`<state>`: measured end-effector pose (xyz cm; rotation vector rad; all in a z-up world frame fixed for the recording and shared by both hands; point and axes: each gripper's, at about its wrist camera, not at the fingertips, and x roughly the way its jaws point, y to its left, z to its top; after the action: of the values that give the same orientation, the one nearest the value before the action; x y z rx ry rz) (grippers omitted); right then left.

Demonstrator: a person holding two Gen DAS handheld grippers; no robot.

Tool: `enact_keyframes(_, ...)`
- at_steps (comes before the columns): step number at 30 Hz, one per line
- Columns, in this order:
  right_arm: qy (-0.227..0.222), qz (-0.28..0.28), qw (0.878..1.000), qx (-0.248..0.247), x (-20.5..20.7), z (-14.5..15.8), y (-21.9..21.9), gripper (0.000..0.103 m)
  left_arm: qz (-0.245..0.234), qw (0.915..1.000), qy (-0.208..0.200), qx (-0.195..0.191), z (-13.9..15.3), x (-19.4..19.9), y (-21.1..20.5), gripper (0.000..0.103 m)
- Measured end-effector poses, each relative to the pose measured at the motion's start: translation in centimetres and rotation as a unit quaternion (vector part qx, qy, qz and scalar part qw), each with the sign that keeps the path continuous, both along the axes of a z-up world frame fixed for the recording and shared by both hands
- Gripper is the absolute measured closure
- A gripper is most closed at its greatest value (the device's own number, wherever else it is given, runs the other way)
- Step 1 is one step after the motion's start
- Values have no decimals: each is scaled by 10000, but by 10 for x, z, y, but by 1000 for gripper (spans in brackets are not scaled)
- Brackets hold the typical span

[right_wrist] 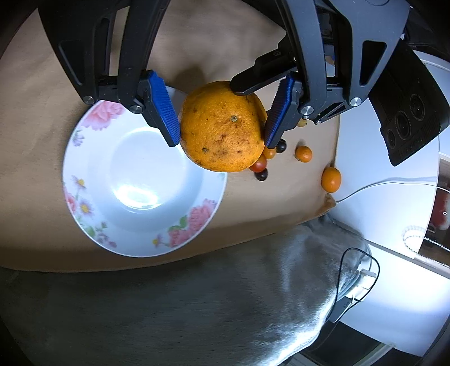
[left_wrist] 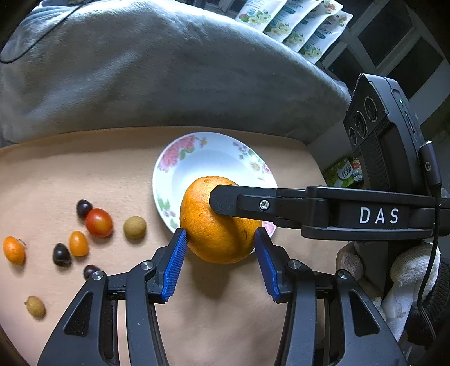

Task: Organize fruits
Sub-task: 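Carry the large orange with the right tool onto the white plate and release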

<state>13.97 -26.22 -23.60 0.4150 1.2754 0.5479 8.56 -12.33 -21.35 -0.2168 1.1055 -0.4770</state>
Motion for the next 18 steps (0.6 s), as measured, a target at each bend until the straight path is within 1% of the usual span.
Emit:
enact_keyframes(14, 97, -48, 9998, -159, -1, -13, -19, 38, -86, 9998, 162, 51, -12, 8, -21, 56)
enact_keyframes(16, 88, -81, 9998, -134, -1, -13, -22, 38, -85, 9998, 166, 58, -14, 10, -23, 56)
enact_keyframes(18, 23, -121, 9999, -79, -1, -9, -26, 39, -92, 9999, 112, 55, -8, 8, -22, 56)
